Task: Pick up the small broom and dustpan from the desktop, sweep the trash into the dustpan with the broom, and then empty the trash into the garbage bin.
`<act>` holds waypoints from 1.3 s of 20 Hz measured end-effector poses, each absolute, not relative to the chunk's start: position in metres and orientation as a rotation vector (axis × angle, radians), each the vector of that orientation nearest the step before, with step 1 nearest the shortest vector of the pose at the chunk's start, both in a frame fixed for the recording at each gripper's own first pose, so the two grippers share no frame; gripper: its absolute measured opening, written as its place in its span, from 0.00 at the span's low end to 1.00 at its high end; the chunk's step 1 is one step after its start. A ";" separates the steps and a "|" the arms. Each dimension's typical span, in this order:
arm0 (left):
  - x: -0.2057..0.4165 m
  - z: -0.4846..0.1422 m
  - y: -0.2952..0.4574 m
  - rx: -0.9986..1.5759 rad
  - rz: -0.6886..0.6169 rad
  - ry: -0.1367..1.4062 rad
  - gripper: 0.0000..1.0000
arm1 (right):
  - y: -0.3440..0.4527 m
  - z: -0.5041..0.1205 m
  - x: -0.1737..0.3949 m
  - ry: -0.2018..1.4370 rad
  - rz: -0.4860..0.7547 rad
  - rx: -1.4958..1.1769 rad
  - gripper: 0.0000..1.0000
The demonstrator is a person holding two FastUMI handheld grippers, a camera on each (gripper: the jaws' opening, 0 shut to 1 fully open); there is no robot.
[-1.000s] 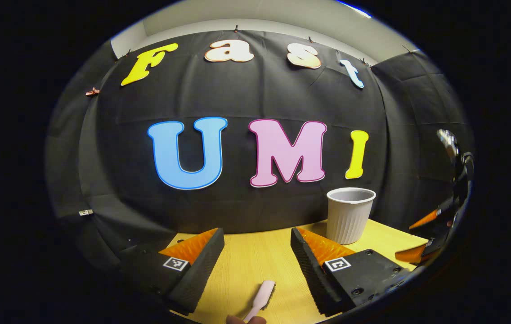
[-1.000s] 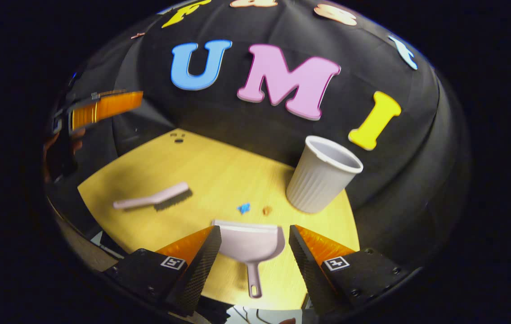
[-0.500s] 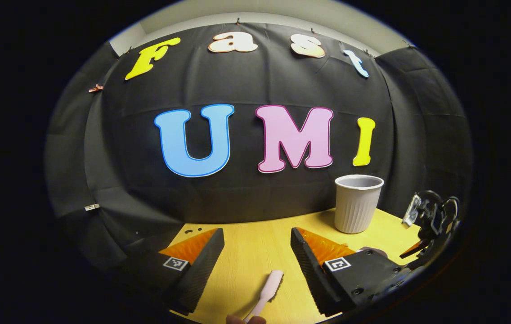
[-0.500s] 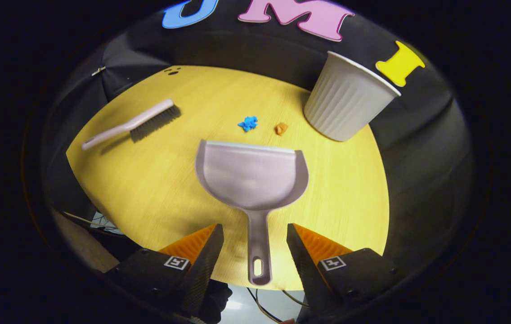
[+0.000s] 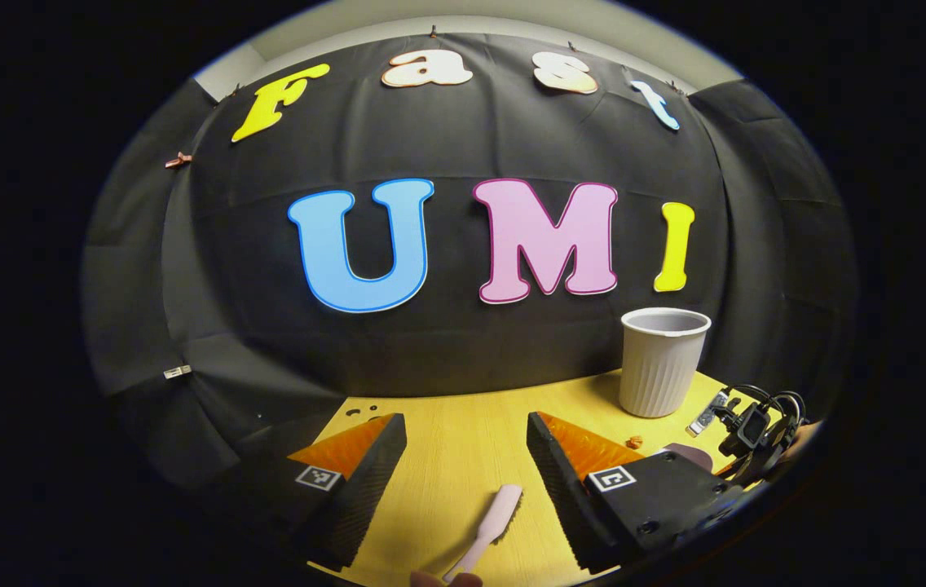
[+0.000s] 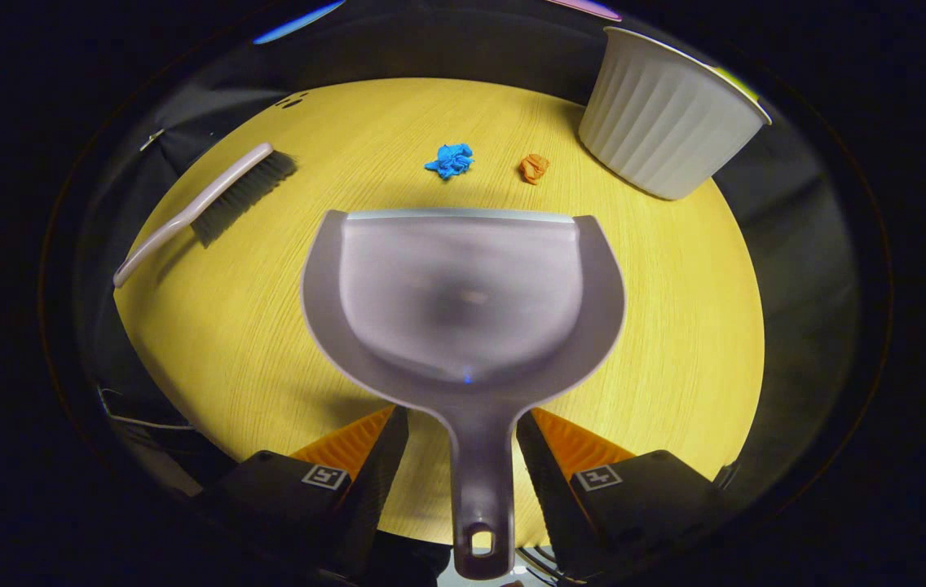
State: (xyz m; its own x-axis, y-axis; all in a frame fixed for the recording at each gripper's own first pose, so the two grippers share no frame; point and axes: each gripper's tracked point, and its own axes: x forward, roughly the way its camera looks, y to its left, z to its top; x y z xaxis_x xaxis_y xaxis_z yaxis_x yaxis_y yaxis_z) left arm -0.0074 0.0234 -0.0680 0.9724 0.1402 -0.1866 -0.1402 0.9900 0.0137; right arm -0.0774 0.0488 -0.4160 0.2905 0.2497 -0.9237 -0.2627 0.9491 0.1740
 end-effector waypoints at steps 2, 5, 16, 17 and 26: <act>-0.007 -0.069 0.027 0.004 0.159 0.196 0.94 | 0.055 -0.421 -0.074 1.264 0.346 0.024 0.85; -0.006 -0.074 0.029 0.007 0.180 0.207 0.94 | 0.057 -0.425 -0.074 1.333 0.339 0.058 0.79; 0.002 -0.136 0.026 0.017 0.159 0.376 0.94 | 0.051 -0.419 -0.074 1.266 0.379 0.056 0.37; 0.002 -0.152 0.024 0.018 0.136 0.425 0.95 | 0.048 -0.415 -0.074 1.236 0.391 0.040 0.39; -0.012 -0.312 0.007 0.118 -0.081 0.966 0.92 | 0.014 -0.391 -0.101 1.153 0.370 0.030 0.36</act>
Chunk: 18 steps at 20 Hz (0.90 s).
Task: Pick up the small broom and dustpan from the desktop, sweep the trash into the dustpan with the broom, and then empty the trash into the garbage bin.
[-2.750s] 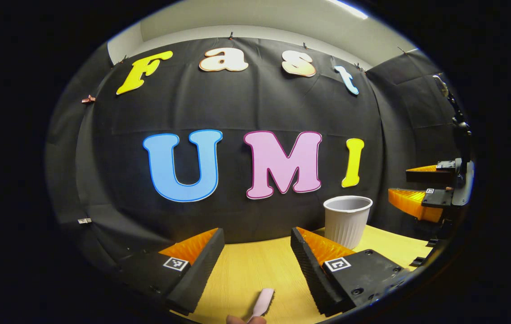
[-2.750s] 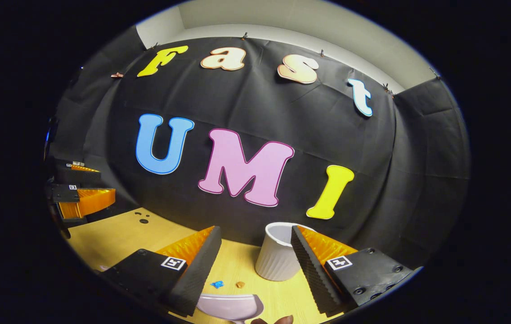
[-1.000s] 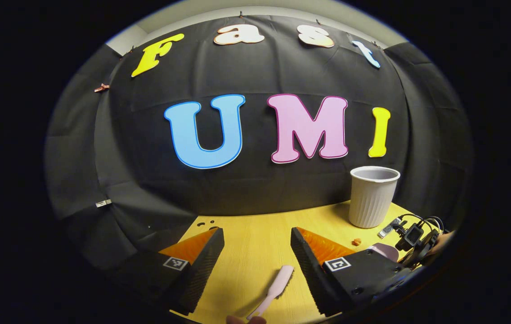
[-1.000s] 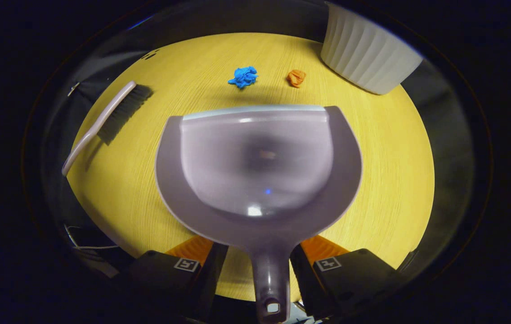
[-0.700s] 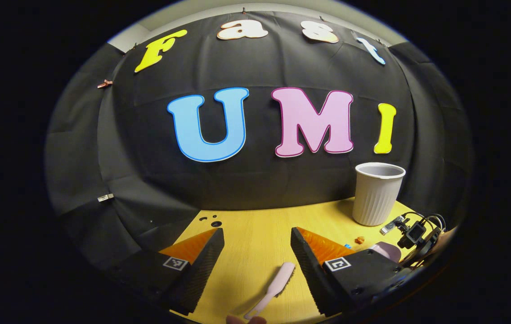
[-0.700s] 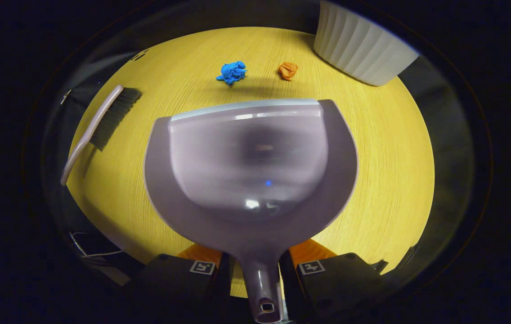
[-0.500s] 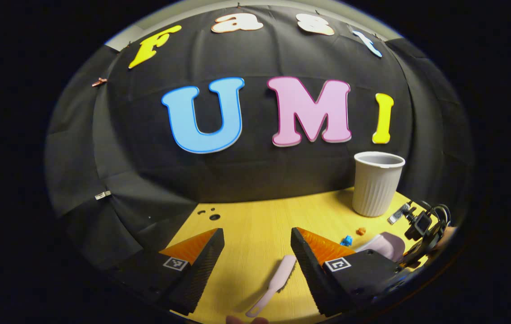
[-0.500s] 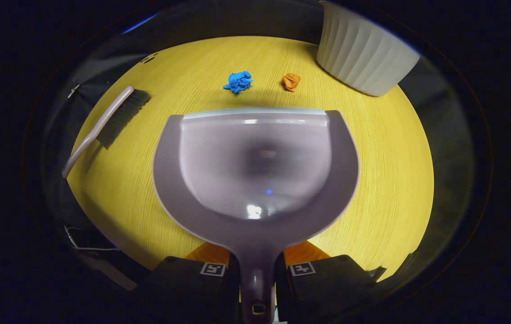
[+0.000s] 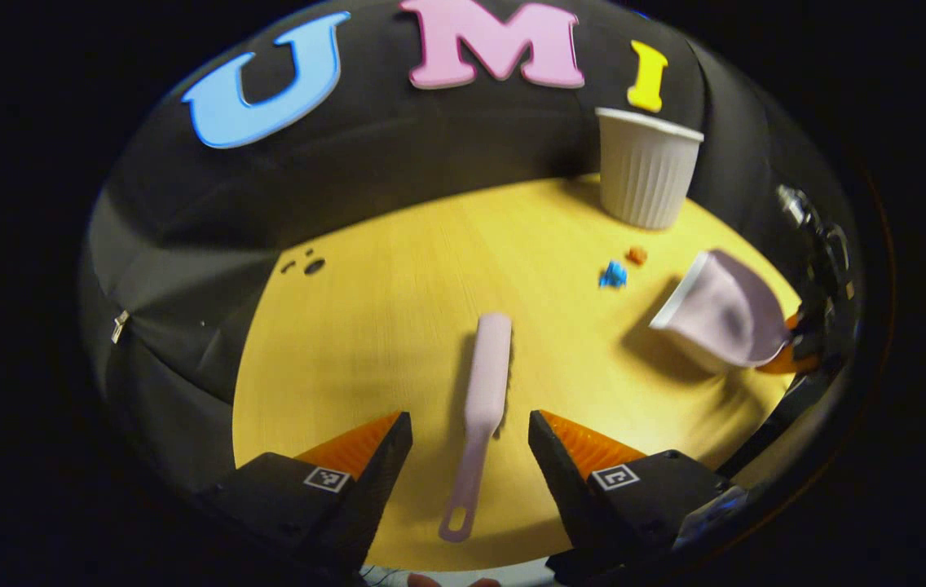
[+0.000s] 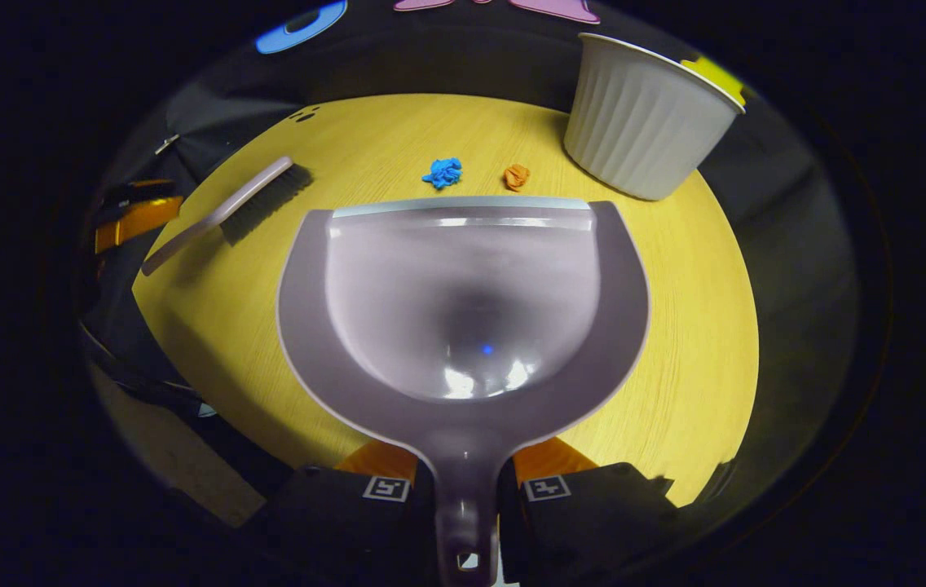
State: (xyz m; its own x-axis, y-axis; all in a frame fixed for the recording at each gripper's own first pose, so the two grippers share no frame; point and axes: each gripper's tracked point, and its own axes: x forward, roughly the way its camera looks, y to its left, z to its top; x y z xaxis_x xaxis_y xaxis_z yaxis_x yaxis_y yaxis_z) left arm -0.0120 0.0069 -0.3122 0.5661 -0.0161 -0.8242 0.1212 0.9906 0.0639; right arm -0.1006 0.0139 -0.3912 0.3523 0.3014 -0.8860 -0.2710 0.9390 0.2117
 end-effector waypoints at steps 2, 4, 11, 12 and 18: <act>-0.007 -0.334 0.003 0.141 -0.119 1.036 0.89 | 0.008 -0.393 -0.106 1.162 0.352 0.046 0.39; -0.003 -0.359 -0.003 0.143 -0.158 1.109 0.85 | 0.000 -0.392 -0.113 1.169 0.339 0.049 0.39; -0.002 -0.399 -0.010 0.069 -0.148 1.263 0.60 | -0.008 -0.391 -0.114 1.169 0.331 0.056 0.36; 0.000 -0.398 -0.012 0.065 -0.147 1.253 0.57 | -0.010 -0.391 -0.114 1.169 0.337 0.048 0.36; 0.032 -0.380 -0.024 0.057 -0.172 1.178 0.24 | -0.019 -0.390 -0.106 1.188 0.492 -0.065 0.36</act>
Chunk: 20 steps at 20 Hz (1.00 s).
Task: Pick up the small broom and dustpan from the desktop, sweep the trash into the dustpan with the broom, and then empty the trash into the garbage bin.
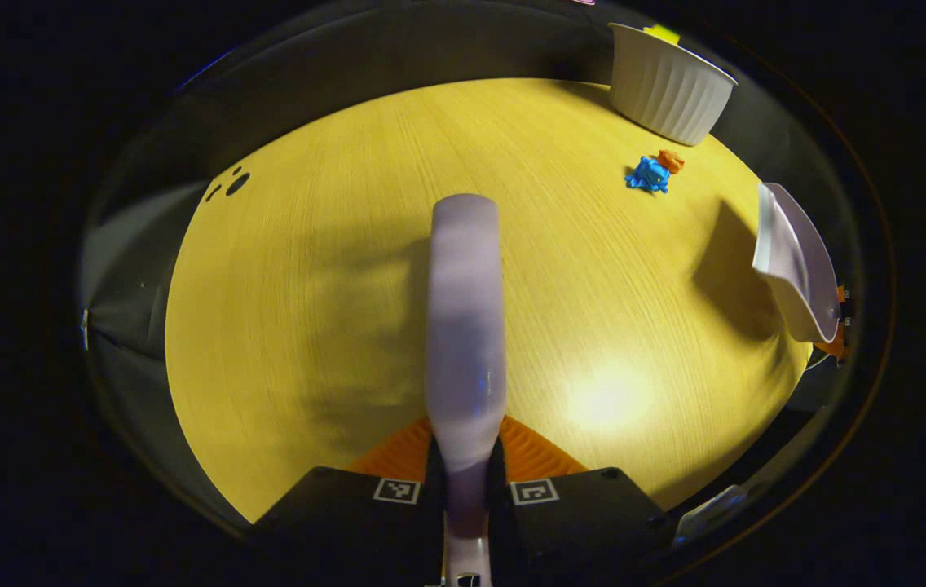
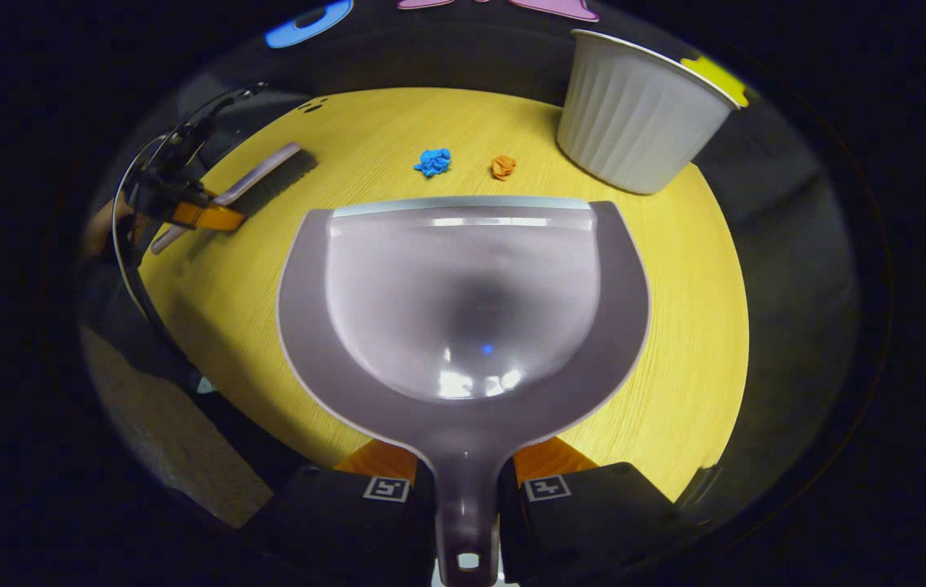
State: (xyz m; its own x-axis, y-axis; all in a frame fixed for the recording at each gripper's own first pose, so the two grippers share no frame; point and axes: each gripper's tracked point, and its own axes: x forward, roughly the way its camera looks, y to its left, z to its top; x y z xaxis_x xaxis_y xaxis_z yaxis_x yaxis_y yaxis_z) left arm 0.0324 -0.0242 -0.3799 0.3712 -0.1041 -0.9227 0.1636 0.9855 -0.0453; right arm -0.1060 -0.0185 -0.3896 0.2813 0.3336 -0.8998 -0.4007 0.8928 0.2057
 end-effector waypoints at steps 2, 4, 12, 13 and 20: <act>0.067 -0.363 -0.044 0.053 -0.216 1.110 0.24 | -0.026 -0.394 -0.098 1.214 0.533 -0.115 0.36; 0.098 -0.354 -0.059 0.111 -0.250 1.080 0.25 | -0.036 -0.401 -0.092 1.248 0.546 -0.150 0.36; 0.174 -0.363 -0.136 0.267 -0.395 1.110 0.25 | -0.044 -0.418 -0.075 1.300 0.590 -0.179 0.36; 0.178 -0.369 -0.143 0.283 -0.405 1.119 0.25 | -0.046 -0.419 -0.074 1.304 0.594 -0.178 0.36; 0.177 -0.375 -0.189 0.345 -0.554 1.140 0.25 | -0.050 -0.426 -0.070 1.321 0.613 -0.190 0.36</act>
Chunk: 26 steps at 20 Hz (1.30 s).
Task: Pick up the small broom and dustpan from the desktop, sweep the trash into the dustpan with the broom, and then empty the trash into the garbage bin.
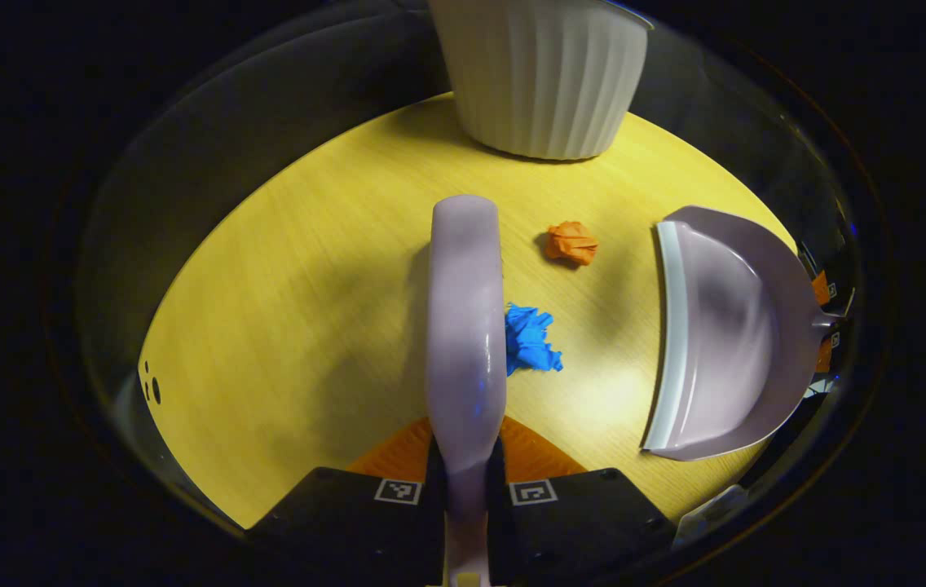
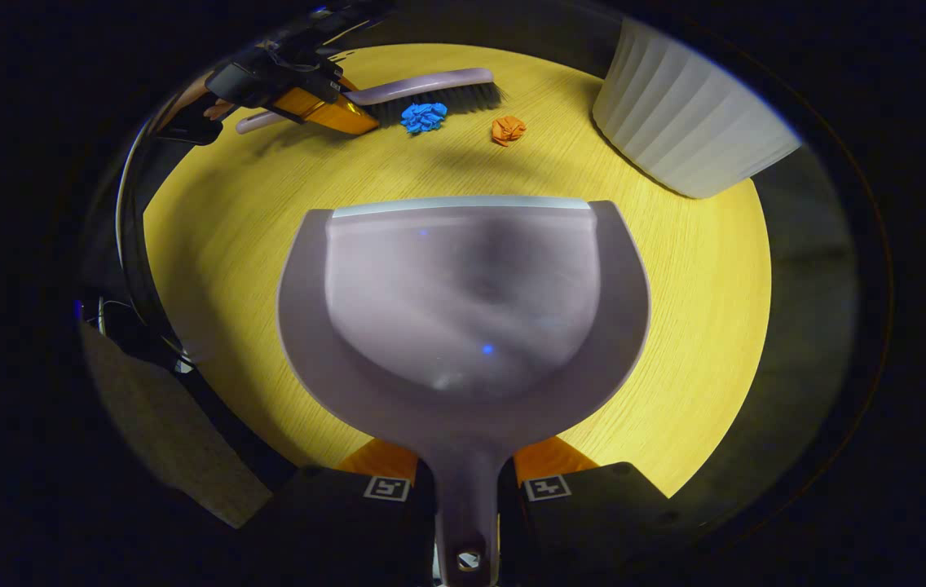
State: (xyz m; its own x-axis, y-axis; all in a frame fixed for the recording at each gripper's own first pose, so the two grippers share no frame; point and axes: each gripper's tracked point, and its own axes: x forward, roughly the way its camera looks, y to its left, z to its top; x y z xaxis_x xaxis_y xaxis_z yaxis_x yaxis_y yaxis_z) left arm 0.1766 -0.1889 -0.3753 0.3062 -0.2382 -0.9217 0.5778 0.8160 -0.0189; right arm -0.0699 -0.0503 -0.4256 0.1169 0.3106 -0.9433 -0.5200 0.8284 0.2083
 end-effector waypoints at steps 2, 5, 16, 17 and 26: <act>0.171 -0.372 -0.206 0.360 -0.644 1.135 0.25 | -0.050 -0.425 -0.071 1.320 0.610 -0.186 0.36; 0.145 -0.368 -0.235 0.325 -0.824 1.153 0.25 | -0.050 -0.424 -0.071 1.314 0.608 -0.185 0.36; 0.097 -0.322 -0.253 0.039 -0.952 1.219 0.25 | -0.042 -0.433 -0.070 1.240 0.594 -0.147 0.36; 0.099 -0.317 -0.248 0.019 -0.924 1.191 0.27 | -0.040 -0.429 -0.071 1.225 0.589 -0.142 0.36; 0.100 -0.317 -0.172 -0.001 -0.517 1.013 0.25 | -0.034 -0.389 -0.085 1.240 0.425 -0.032 0.36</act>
